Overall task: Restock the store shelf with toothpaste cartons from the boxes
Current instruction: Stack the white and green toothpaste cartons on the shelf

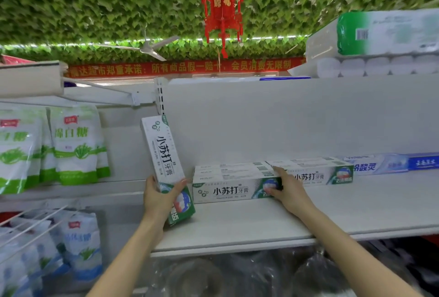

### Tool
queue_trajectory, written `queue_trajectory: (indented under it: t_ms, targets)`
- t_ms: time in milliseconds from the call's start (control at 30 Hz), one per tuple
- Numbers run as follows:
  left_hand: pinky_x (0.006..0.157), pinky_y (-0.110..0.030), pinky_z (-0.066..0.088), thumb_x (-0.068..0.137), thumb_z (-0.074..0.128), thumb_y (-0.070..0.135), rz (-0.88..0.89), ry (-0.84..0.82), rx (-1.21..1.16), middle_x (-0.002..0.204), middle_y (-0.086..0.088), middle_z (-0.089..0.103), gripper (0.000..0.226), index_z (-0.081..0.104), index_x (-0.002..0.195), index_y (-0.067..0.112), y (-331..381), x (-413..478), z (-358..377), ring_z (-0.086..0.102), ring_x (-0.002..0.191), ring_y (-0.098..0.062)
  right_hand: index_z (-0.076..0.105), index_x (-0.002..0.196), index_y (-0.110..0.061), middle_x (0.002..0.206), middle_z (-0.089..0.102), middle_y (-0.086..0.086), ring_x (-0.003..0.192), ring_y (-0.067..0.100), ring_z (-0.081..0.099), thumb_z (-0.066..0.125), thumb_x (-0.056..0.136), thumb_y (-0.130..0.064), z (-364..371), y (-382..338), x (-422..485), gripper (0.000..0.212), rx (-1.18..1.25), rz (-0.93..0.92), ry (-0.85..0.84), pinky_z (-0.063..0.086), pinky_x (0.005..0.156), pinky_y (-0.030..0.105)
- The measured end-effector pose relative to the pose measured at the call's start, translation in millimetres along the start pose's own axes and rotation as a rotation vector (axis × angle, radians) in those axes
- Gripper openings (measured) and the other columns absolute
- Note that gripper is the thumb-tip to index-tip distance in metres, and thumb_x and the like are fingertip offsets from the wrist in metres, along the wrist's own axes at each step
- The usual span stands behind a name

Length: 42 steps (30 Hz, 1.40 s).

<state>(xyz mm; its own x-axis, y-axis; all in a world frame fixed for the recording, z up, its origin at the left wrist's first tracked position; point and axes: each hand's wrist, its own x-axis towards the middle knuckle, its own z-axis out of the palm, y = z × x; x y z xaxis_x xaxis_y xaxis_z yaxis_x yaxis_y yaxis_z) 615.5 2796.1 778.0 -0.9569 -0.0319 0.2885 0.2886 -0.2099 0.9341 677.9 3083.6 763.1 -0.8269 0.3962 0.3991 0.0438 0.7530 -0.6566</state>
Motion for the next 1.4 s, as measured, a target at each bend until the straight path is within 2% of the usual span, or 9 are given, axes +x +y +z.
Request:
queue_trajectory:
  t_ms: [133, 333, 567, 667, 800, 933, 1067, 1233, 1400]
  targets:
    - [0.064, -0.029, 0.051, 0.087, 0.067, 0.023, -0.014, 0.099, -0.204, 0.114, -0.006, 0.064, 0.042, 0.046, 0.122, 0.014, 9.7, -21.9, 27.2, 0.065, 0.082, -0.016, 0.039, 0.14, -0.018, 0.123, 0.05, 0.005, 0.117, 0.021, 0.05, 0.064, 0.09, -0.026, -19.9, -14.6, -8.9, 0.057, 0.187, -0.022, 0.067, 0.036, 0.089, 0.024]
    - [0.079, -0.039, 0.057, 0.093, 0.053, 0.043, -0.035, -0.018, -0.285, 0.111, -0.001, 0.066, 0.037, 0.043, 0.124, 0.025, 32.4, -79.2, 130.8, 0.069, 0.094, -0.021, 0.054, 0.121, -0.025, 0.108, 0.066, -0.011, 0.094, -0.006, 0.061, 0.051, 0.092, -0.045, -66.1, -25.5, -54.6, 0.036, 0.503, -0.055, -0.232, 0.046, 0.079, 0.016]
    - [0.067, -0.021, 0.057, 0.096, 0.049, 0.04, -0.085, -0.186, -0.284, 0.113, 0.0, 0.064, 0.031, 0.043, 0.122, 0.024, 32.0, -141.3, 253.1, 0.067, 0.09, -0.013, 0.061, 0.115, -0.018, 0.103, 0.072, 0.006, 0.096, 0.026, 0.068, 0.062, 0.079, -0.043, -145.1, 17.4, -75.2, 0.044, 0.839, 0.026, -0.379, 0.058, 0.076, 0.04]
    - [0.062, -0.002, 0.042, 0.098, 0.039, 0.044, 0.003, -0.279, -0.091, 0.113, 0.016, 0.057, 0.023, 0.039, 0.118, 0.031, 29.0, -145.6, 267.6, 0.055, 0.089, 0.003, 0.06, 0.117, -0.015, 0.101, 0.073, 0.005, 0.088, 0.018, 0.07, 0.072, 0.073, -0.032, -168.6, 44.0, -70.1, 0.049, 0.738, 0.005, -0.342, 0.057, 0.072, 0.033]
    - [0.075, -0.015, 0.042, 0.094, 0.024, 0.059, 0.169, -0.311, 0.315, 0.101, 0.013, 0.059, 0.041, 0.053, 0.104, 0.032, 14.4, -121.3, 242.5, 0.053, 0.088, -0.002, 0.058, 0.118, -0.021, 0.104, 0.071, 0.004, 0.09, 0.016, 0.07, 0.073, 0.079, -0.019, -191.9, 84.9, -56.1, 0.041, 0.61, -0.006, -0.253, 0.056, 0.071, 0.026]
    - [0.075, -0.036, 0.048, 0.089, 0.021, 0.067, 0.363, -0.075, 0.728, 0.094, -0.004, 0.059, 0.066, 0.065, 0.086, 0.019, -13.9, -86.1, 205.3, 0.061, 0.087, -0.023, 0.056, 0.117, -0.027, 0.099, 0.073, -0.008, 0.087, 0.009, 0.07, 0.068, 0.085, -0.017, -204.4, 119.3, -42.8, 0.036, 0.489, 0.02, -0.299, 0.053, 0.068, 0.019]
    - [0.088, -0.035, 0.045, 0.096, 0.041, 0.053, 0.421, -0.024, 0.882, 0.115, 0.003, 0.057, 0.044, 0.057, 0.118, 0.019, -18.2, -74.4, 198.6, 0.053, 0.108, -0.016, 0.053, 0.121, -0.027, 0.102, 0.072, -0.009, 0.09, 0.006, 0.068, 0.071, 0.083, -0.019, -214.8, 148.0, -24.7, 0.042, 0.338, 0.061, -0.333, 0.052, 0.074, 0.018]
    - [0.105, -0.033, 0.029, 0.093, 0.048, 0.054, 0.573, -0.23, 1.078, 0.135, 0.007, 0.051, 0.052, 0.046, 0.136, 0.025, -21.7, -63.7, 214.6, 0.046, 0.124, -0.013, 0.048, 0.125, -0.02, 0.103, 0.066, -0.007, 0.086, 0.006, 0.064, 0.074, 0.081, -0.021, -205.6, 156.4, -5.8, 0.052, 0.18, 0.096, -0.258, 0.049, 0.064, 0.015]
    - [0.118, -0.048, -0.001, 0.089, 0.035, 0.07, 0.516, -0.286, 1.431, 0.158, 0.007, 0.025, 0.072, 0.021, 0.151, 0.035, -44.6, -45.2, 218.2, 0.013, 0.148, -0.017, 0.037, 0.137, -0.012, 0.106, 0.058, -0.001, 0.092, 0.013, 0.055, 0.074, 0.082, -0.018, -175.9, 149.0, 14.7, 0.067, 0.08, 0.044, -0.123, 0.037, 0.06, 0.005]
